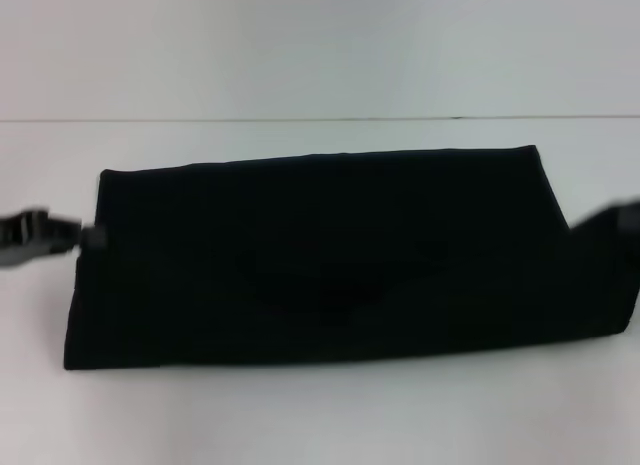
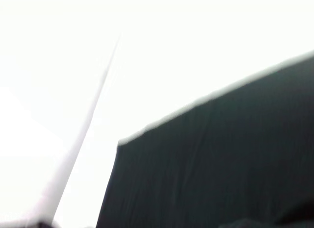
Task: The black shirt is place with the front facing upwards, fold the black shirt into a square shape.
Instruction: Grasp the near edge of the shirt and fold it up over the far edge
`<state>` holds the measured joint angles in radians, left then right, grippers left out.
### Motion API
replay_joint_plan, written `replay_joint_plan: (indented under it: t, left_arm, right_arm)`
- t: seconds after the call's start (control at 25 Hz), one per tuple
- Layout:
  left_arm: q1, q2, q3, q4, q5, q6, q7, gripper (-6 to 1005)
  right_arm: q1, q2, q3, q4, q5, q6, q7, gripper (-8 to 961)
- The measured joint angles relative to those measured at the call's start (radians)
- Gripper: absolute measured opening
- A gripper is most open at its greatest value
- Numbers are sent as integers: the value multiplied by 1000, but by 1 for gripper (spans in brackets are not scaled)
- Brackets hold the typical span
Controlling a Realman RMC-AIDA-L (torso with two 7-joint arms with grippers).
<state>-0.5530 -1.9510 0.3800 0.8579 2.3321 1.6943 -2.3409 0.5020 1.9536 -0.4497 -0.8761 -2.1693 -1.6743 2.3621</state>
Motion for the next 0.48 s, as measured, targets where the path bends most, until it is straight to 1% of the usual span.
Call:
replay_joint_plan:
  t: [0.08,0.12,0.24,0.28,0.32,0.36,0.4,0.44,0.48]
  left_arm:
    - [-36,-6,6,-29,0,-103,-16,51]
    - [-55,-11,10,-49,2,-153,-22,51]
    - [-92,-27,37,-93,13,-294,-49,51]
    - [-102,-34,61,-111,17,-360,-64,51]
    - [-109,-39,80,-123,19,-405,-75,51]
    - [-111,-44,96,-131,19,-437,-82,51]
    - [-111,-44,96,-131,19,-437,-82,50]
    - [-114,-58,117,-133,16,-494,-94,50]
    - [-114,-65,118,-130,15,-508,-96,50]
  right_arm:
    - [29,1,7,36,25,123,-1,120]
    - [46,5,5,60,37,191,-8,120]
    - [107,26,-4,158,52,397,-53,121]
    - [151,40,-16,230,48,526,-96,121]
    - [151,40,-16,230,48,526,-96,121]
    - [167,46,-29,257,45,581,-107,122]
    - [184,53,-45,282,42,638,-118,122]
    - [197,59,-64,299,40,688,-122,122]
    - [208,68,-87,307,40,741,-123,123]
